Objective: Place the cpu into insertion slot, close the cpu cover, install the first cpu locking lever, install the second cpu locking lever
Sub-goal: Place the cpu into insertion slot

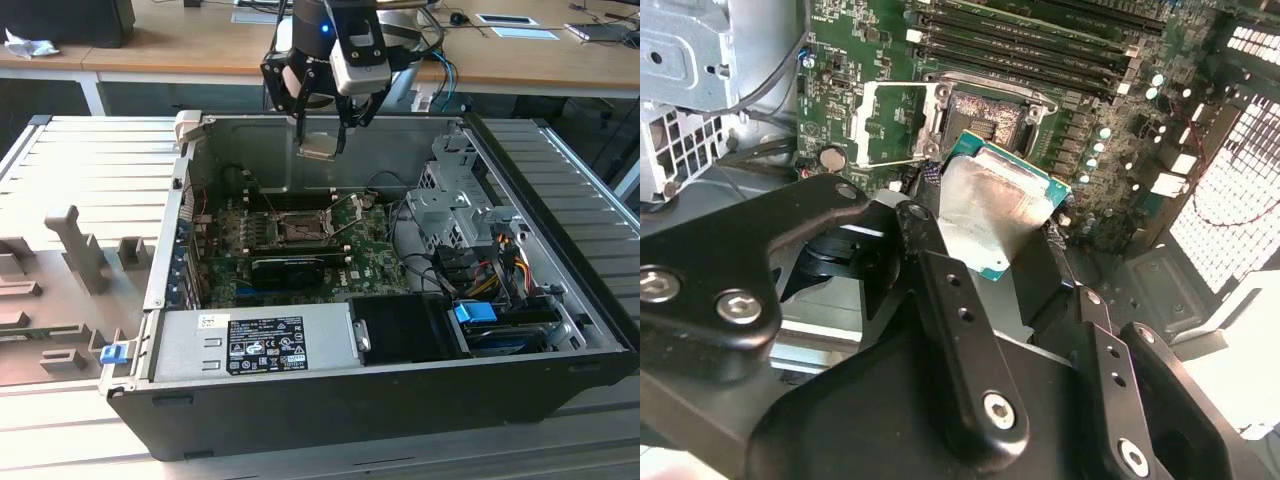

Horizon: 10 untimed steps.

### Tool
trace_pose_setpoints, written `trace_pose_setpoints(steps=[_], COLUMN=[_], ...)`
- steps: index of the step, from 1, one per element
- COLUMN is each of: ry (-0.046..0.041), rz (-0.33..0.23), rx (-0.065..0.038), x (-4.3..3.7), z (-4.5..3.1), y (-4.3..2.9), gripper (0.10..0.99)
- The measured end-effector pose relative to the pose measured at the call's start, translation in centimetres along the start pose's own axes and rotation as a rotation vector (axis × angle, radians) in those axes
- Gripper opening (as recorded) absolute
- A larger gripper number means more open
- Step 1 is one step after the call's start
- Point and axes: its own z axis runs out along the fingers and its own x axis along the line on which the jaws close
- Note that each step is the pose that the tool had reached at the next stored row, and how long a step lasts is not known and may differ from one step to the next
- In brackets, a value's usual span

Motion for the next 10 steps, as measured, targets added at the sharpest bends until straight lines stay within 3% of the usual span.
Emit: trace_pose_setpoints(steps=[10], ry=[-0.0092], rz=[0.103], rx=[-0.002], x=[0.00], z=[0.08], y=[-0.01], gripper=[0.529])
